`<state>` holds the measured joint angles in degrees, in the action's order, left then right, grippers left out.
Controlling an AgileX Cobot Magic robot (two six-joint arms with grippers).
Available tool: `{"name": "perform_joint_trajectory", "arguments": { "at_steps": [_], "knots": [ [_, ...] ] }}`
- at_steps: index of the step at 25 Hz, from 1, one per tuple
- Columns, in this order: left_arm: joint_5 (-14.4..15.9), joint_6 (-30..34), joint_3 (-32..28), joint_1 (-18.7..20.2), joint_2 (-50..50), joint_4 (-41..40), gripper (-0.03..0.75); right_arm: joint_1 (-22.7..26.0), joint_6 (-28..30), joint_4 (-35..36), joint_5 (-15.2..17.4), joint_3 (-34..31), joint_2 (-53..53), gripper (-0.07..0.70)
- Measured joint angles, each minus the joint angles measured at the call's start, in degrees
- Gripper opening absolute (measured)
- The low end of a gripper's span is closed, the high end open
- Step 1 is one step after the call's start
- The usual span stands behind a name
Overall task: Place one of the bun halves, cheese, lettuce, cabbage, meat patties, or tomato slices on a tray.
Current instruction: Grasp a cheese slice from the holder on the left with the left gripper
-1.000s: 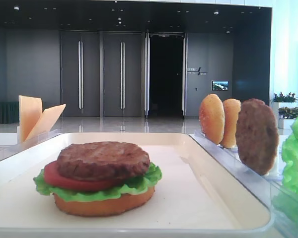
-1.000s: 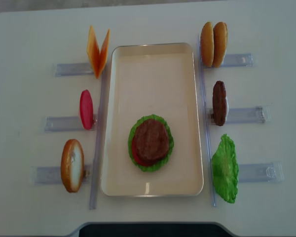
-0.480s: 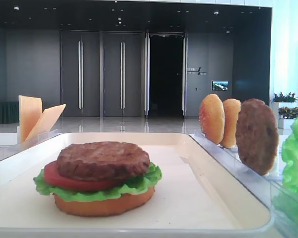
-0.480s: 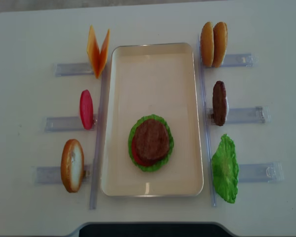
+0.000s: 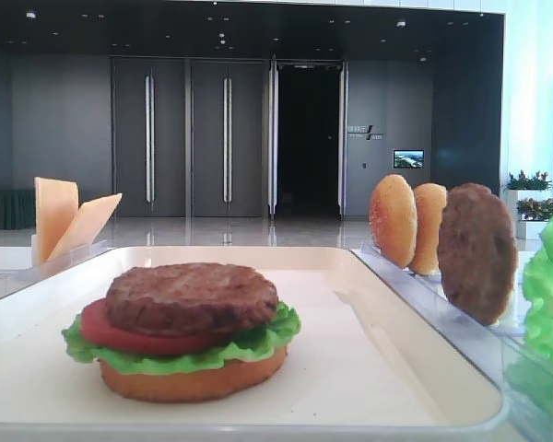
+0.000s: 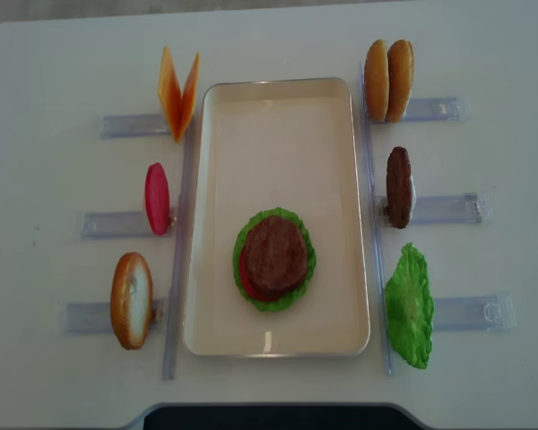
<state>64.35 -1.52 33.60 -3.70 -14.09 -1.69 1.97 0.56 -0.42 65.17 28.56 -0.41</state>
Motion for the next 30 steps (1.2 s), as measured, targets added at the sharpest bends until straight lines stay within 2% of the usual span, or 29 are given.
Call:
{"name": "perform_joint_trajectory", "arguments": {
  "at_steps": [9,13,17,25,30],
  "knots": [
    [-1.0,-0.3,7.8,0.0,-23.4,2.3,0.276,0.0,0.0,0.0,0.0,0.0,0.0,0.293],
    [-1.3,-0.3,13.4,0.0,-35.1,2.5,0.276,0.0,0.0,0.0,0.0,0.0,0.0,0.293],
    [-2.4,-0.3,21.2,0.0,-47.0,2.5,0.276,0.0,0.0,0.0,0.0,0.0,0.0,0.293],
    [-2.6,-0.3,39.6,0.0,-66.4,2.5,0.276,0.0,0.0,0.0,0.0,0.0,0.0,0.293],
    [0.2,-0.3,50.3,0.0,-76.4,2.6,0.276,0.0,0.0,0.0,0.0,0.0,0.0,0.293]
  ]
}}
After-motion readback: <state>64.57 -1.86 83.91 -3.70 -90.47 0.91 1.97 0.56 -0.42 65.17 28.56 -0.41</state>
